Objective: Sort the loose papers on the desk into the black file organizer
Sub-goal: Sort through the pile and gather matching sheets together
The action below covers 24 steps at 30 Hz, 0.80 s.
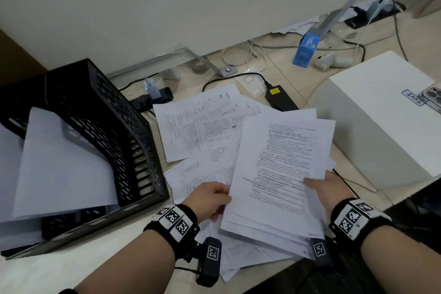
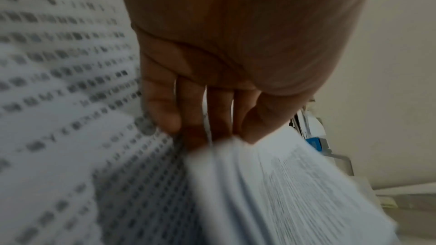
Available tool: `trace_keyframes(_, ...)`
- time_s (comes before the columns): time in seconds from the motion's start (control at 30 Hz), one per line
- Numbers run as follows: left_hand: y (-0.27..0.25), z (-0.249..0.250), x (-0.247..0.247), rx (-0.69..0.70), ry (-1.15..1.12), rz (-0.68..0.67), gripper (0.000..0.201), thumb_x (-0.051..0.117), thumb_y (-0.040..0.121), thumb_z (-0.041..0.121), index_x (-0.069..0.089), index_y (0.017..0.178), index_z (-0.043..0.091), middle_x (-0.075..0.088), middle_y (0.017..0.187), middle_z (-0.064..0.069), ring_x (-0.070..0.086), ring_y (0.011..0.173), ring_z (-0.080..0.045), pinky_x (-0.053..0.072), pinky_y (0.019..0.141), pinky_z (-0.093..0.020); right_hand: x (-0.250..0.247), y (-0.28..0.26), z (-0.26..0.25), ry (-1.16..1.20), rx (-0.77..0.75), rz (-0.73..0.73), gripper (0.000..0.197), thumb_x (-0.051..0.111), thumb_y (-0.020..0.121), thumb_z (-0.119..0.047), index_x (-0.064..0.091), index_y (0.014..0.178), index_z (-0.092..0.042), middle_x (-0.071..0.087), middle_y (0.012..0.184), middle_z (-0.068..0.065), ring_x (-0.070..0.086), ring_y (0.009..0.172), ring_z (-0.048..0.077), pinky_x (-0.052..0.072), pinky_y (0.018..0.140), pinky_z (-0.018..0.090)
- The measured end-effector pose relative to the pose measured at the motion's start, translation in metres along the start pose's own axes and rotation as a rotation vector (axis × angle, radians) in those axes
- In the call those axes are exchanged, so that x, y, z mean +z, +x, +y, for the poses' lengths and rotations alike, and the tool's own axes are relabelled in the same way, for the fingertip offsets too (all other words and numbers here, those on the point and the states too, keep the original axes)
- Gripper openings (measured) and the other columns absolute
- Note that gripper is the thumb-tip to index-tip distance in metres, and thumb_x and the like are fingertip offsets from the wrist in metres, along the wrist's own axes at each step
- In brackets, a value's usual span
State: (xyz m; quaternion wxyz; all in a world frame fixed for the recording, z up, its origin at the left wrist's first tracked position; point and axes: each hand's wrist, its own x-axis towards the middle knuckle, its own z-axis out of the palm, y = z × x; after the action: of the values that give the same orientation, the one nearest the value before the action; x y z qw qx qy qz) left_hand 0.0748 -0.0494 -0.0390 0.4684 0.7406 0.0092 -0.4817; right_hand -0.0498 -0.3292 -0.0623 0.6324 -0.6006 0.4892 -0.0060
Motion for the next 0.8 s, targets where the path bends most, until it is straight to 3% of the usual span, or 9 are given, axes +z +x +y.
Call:
trace_keyframes(0.1,0.003,-0.004,-0.012,0.036,-0.064,0.275,0.013,0.06,0.094,0.009,0.071,0.094,0.014,0.074,0.085,-0.007,0.063,0.066,-0.018,0.044,0.053,-0.026,-0.023,0.005,0.0,-0.027,-0.062,0.115,0.022,0.065,0.091,-0.002,0.07,0.107,-0.016,0.072,0.111,0.008,0.068,0.101,0.031,0.048,0.104,0.049)
trace_keyframes(0.2,0.011,-0.013,-0.028,0.089,0.105,0.491,0.018,0.058,0.093,0.01,0.069,0.098,0.024,0.071,0.109,-0.005,0.066,0.09,-0.019,0.052,0.076,-0.029,-0.042,0.012,0.001,-0.043,-0.082,0.183,0.029,0.064,0.092,-0.004,0.068,0.118,-0.015,0.07,0.112,0.007,0.066,0.105,0.029,0.047,0.105,0.046)
trace_keyframes(0.27,0.015,-0.015,-0.034,0.111,0.335,0.521,0.03,0.061,0.09,0.013,0.066,0.118,0.024,0.06,0.129,-0.003,0.061,0.111,-0.021,0.051,0.095,-0.034,-0.05,0.016,0.001,-0.061,-0.071,0.201,0.033,0.065,0.091,-0.006,0.067,0.123,-0.013,0.071,0.113,0.009,0.066,0.106,0.031,0.048,0.103,0.047)
trace_keyframes(0.33,0.015,-0.012,-0.036,0.108,0.565,0.522,0.052,0.069,0.086,0.027,0.055,0.136,0.027,0.048,0.145,0.0,0.047,0.131,-0.021,0.04,0.112,-0.041,-0.054,0.018,0.001,-0.089,-0.073,0.208,0.032,0.065,0.091,-0.008,0.067,0.123,-0.013,0.071,0.111,0.01,0.066,0.104,0.031,0.049,0.099,0.044)
trace_keyframes(0.43,0.011,-0.005,-0.033,-0.005,0.832,0.452,0.088,0.074,0.077,0.053,0.03,0.151,0.036,0.032,0.153,0.004,0.029,0.142,-0.024,0.028,0.113,-0.049,-0.057,0.014,0.002,-0.103,-0.074,0.213,0.03,0.064,0.093,-0.008,0.067,0.123,-0.012,0.07,0.11,0.01,0.065,0.101,0.03,0.048,0.095,0.039)
trace_keyframes(0.53,0.012,-0.006,-0.028,-0.049,0.942,0.46,0.097,0.076,0.069,0.061,0.028,0.15,0.037,0.035,0.147,0.0,0.029,0.139,-0.027,0.027,0.111,-0.05,-0.058,0.009,0.002,-0.121,-0.09,0.215,0.031,0.063,0.094,-0.007,0.066,0.125,-0.01,0.068,0.107,0.008,0.064,0.099,0.028,0.046,0.092,0.035)
trace_keyframes(0.6,0.014,-0.004,-0.028,-0.072,0.972,0.481,0.086,0.075,0.07,0.061,0.037,0.143,0.036,0.041,0.141,-0.001,0.034,0.135,-0.027,0.029,0.109,-0.049,-0.059,0.008,0.003,-0.112,-0.093,0.224,0.029,0.063,0.094,-0.007,0.067,0.123,-0.01,0.068,0.108,0.008,0.063,0.098,0.027,0.045,0.091,0.034)
trace_keyframes(0.7,0.012,0.001,-0.029,-0.069,1.027,0.508,0.047,0.063,0.085,0.052,0.053,0.127,0.034,0.051,0.13,-0.001,0.045,0.125,-0.025,0.033,0.103,-0.046,-0.06,0.007,0.002,-0.071,-0.095,0.233,0.028,0.065,0.093,-0.01,0.067,0.121,-0.01,0.07,0.113,0.01,0.064,0.101,0.028,0.046,0.094,0.035)
trace_keyframes(0.8,0.011,0.002,-0.03,-0.023,0.799,0.473,0.016,0.052,0.097,0.037,0.057,0.103,0.023,0.061,0.1,0.0,0.059,0.088,-0.017,0.044,0.076,-0.031,-0.061,0.007,-0.001,-0.01,-0.092,0.223,0.028,0.064,0.094,-0.008,0.066,0.122,-0.008,0.069,0.113,0.01,0.063,0.103,0.029,0.045,0.095,0.036)
